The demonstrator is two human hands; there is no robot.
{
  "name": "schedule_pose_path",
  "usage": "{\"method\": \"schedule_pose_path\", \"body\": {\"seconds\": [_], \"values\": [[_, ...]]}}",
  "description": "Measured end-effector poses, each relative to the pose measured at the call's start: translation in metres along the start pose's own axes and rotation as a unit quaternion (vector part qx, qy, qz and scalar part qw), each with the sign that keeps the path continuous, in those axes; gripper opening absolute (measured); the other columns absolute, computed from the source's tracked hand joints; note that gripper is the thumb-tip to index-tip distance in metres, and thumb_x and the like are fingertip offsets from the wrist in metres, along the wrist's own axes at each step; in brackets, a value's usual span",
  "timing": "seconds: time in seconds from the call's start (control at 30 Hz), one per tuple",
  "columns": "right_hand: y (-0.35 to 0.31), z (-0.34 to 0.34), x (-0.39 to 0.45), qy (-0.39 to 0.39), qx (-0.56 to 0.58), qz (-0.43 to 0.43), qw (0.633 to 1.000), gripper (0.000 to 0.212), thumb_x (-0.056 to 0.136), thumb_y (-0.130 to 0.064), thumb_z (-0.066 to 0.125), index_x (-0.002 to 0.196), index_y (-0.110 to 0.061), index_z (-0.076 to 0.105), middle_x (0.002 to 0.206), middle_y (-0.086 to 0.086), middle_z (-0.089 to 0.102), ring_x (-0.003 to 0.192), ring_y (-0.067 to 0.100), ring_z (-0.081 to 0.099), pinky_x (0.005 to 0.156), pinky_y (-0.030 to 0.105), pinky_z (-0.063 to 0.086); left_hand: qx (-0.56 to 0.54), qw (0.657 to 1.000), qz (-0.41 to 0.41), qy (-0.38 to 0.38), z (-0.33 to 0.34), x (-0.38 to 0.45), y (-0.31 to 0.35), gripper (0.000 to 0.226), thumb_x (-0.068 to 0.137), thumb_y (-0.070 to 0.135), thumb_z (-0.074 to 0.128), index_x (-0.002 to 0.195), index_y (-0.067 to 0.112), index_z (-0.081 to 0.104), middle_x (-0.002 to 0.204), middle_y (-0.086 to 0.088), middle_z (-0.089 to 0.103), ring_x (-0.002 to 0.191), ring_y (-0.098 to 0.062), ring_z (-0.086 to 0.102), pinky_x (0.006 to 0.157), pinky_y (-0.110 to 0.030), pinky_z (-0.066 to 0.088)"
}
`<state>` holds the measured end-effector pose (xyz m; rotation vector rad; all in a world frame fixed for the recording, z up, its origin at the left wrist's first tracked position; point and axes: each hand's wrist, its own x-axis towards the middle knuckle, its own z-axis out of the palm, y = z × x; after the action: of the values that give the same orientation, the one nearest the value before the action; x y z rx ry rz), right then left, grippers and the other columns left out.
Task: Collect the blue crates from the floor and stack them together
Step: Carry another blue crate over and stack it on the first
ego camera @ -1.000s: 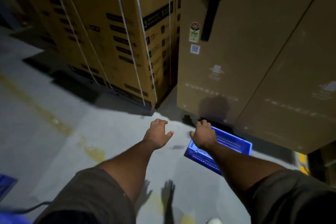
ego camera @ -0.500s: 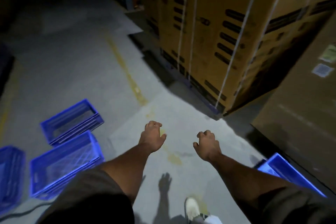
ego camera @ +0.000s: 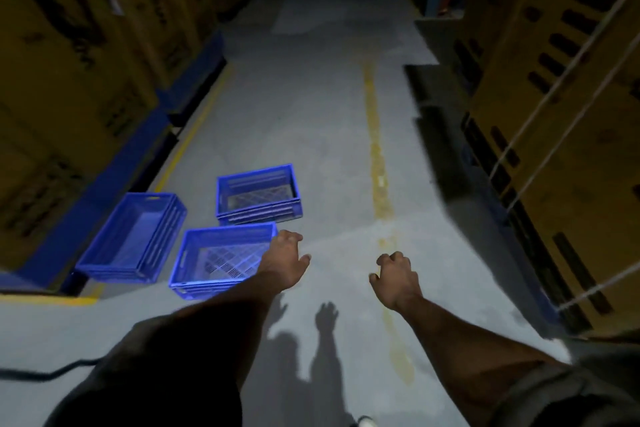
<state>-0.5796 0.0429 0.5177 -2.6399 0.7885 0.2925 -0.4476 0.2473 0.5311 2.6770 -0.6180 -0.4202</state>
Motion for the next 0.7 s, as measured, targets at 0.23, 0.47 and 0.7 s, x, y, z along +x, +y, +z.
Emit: {"method": "schedule_pose_path", "body": {"seconds": [0.23,0.47,0.7], "values": [[-0.09,0.006,0.058,-0.014,-0.027,-0.063,0.998,0.042,0.093,-0.036,0.049,0.13,-0.016,0.051,0.132,0.009,0.045,0.128,0.027,0.04,0.1,0.042,0.042,-0.029,0.998,-0.053,0.032,-0.04,0.038,-0.076,0.055,0.094,0.035,0.057,0.142,0.013,0.044,0.147,-0.011,0.038,0.14,-0.028,0.033,0.114,-0.042,0.033],[-0.2,0.04,0.093,-0.014,-0.051,-0.061,0.997,0.044,0.093,-0.038,0.05,0.131,-0.016,0.05,0.134,0.009,0.044,0.128,0.028,0.04,0.102,0.043,0.042,-0.039,0.995,-0.076,0.049,-0.088,0.063,-0.205,0.057,0.093,0.032,0.06,0.143,0.011,0.043,0.149,-0.012,0.037,0.141,-0.028,0.034,0.111,-0.039,0.035],[-0.336,0.085,0.097,-0.023,-0.024,-0.024,0.999,0.045,0.093,-0.038,0.051,0.133,-0.016,0.05,0.135,0.01,0.044,0.129,0.028,0.041,0.102,0.043,0.041,-0.034,0.995,-0.092,0.037,-0.164,0.076,-0.356,0.057,0.089,0.033,0.063,0.139,0.009,0.047,0.14,-0.015,0.045,0.134,-0.032,0.041,0.11,-0.043,0.037]]}}
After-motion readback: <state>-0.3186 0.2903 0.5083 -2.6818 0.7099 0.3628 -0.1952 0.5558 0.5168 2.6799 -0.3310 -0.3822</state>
